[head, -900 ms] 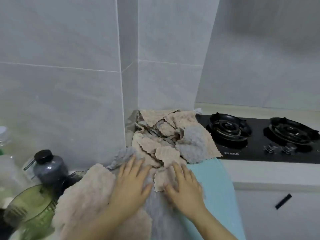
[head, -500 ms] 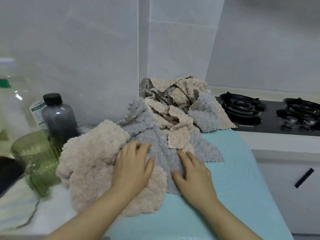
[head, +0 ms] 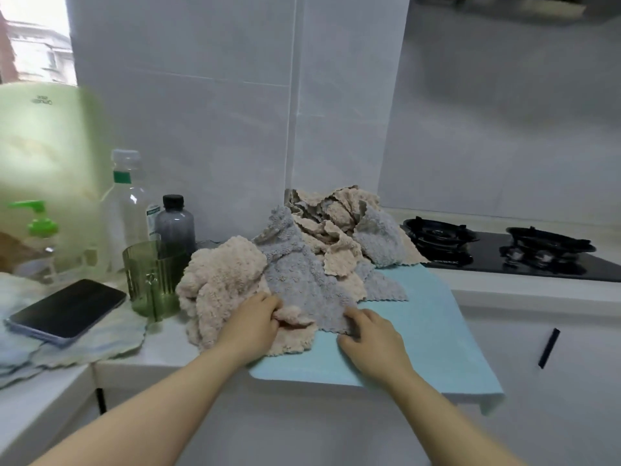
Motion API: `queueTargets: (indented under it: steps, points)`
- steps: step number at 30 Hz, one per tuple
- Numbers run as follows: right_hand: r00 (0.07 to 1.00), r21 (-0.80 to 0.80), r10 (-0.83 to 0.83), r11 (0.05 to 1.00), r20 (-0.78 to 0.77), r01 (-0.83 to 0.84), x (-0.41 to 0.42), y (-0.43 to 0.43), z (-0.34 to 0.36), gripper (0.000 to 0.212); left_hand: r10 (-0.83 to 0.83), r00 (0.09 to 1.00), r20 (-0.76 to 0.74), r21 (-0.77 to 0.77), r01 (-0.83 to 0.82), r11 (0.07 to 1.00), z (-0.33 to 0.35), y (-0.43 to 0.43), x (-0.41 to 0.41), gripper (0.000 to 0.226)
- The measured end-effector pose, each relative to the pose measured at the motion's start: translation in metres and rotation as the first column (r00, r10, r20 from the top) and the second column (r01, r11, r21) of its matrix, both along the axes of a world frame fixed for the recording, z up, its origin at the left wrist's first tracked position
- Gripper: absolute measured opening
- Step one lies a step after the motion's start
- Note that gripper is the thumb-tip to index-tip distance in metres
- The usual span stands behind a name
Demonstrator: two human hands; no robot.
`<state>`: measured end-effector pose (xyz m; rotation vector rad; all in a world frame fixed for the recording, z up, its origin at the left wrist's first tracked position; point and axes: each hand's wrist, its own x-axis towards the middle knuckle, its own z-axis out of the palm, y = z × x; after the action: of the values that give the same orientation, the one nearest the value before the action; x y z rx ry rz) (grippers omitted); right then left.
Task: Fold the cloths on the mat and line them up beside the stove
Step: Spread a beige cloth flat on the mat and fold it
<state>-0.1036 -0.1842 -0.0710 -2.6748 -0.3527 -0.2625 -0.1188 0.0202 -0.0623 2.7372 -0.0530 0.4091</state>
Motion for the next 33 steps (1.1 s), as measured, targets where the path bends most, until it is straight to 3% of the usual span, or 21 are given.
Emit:
queueTargets:
  steps: [3, 6, 8, 9, 11, 13, 15, 17, 19, 21, 24, 26, 29, 31, 33]
  points:
    - [0.997, 0.057, -0.044, 0.998, 0.063, 0.040, -0.004, 0.002, -0.001, 0.036, 0.022, 0.998, 0.050, -0.065, -0.019, 0.998, 0.003, 0.003, -0.002, 0.014]
    - [0.993, 0.192, -0.072, 0.980, 0.096, 0.053, -0.013, 0.014, 0.005, 0.050, 0.054, 0.985, 0.164, -0.187, -0.022, 0.982, 0.008, -0.002, 0.000, 0.010]
    - [0.997, 0.325, 0.032, 0.944, 0.063, -0.051, -0.018, 0.026, 0.013, 0.059, 0.099, 0.971, 0.216, -0.311, -0.028, 0.950, 0.013, -0.016, 0.005, 0.012]
    - [0.994, 0.382, 0.095, 0.918, 0.054, -0.108, -0.018, 0.031, 0.017, 0.059, 0.136, 0.964, 0.228, -0.424, -0.027, 0.905, 0.018, -0.025, 0.010, 0.013]
    - [0.989, 0.486, 0.142, 0.863, 0.032, -0.140, -0.011, 0.035, 0.029, 0.048, 0.161, 0.965, 0.209, -0.710, 0.037, 0.703, 0.035, -0.045, 0.018, 0.015]
    - [0.993, 0.682, 0.119, 0.727, -0.004, -0.084, 0.006, 0.028, 0.040, 0.029, 0.041, 0.980, 0.197, -0.841, 0.147, 0.521, 0.054, -0.062, 0.024, 0.016]
    - [0.999, 0.804, 0.034, 0.594, 0.001, -0.021, 0.027, 0.011, 0.046, 0.029, -0.103, 0.968, 0.230, -0.800, 0.248, 0.547, 0.069, -0.070, 0.030, 0.014]
    - [0.994, 0.824, -0.102, 0.565, 0.025, 0.037, 0.050, -0.010, 0.046, 0.024, -0.117, 0.950, 0.288, -0.658, 0.285, 0.697, 0.074, -0.066, 0.039, 0.012]
    - [0.980, 0.842, -0.198, 0.526, -0.012, 0.117, 0.070, -0.025, 0.039, 0.018, -0.057, 0.946, 0.318, -0.455, 0.205, 0.867, 0.067, -0.055, 0.055, 0.012]
    - [0.967, 0.840, -0.245, 0.508, -0.070, 0.190, 0.081, -0.031, 0.027, 0.018, -0.016, 0.961, 0.276, -0.264, 0.091, 0.960, 0.051, -0.045, 0.070, 0.018]
    - [0.964, 0.795, -0.254, 0.568, -0.078, 0.213, 0.081, -0.033, 0.005, 0.020, -0.004, 0.989, 0.146, -0.175, 0.030, 0.984, 0.020, -0.038, 0.080, 0.021]
    - [0.979, 0.795, -0.203, 0.591, -0.021, 0.139, 0.075, -0.031, 0.000, 0.018, 0.021, 0.993, 0.114, -0.150, -0.004, 0.989, 0.005, -0.034, 0.080, 0.028]
    - [0.999, 0.871, -0.007, 0.491, 0.037, -0.029, 0.072, -0.027, 0.006, 0.013, 0.050, 0.997, 0.067, -0.078, -0.045, 0.996, -0.003, -0.031, 0.082, 0.049]
    - [0.992, 0.888, 0.126, 0.452, 0.027, -0.082, 0.069, -0.027, 0.006, 0.024, 0.039, 0.999, 0.031, 0.004, -0.039, 0.999, -0.004, -0.032, 0.083, 0.044]
    - [0.980, 0.838, 0.200, 0.533, 0.005, -0.113, 0.068, -0.027, 0.003, 0.030, 0.047, 0.999, 0.016, 0.004, -0.047, 0.999, -0.004, -0.034, 0.084, 0.043]
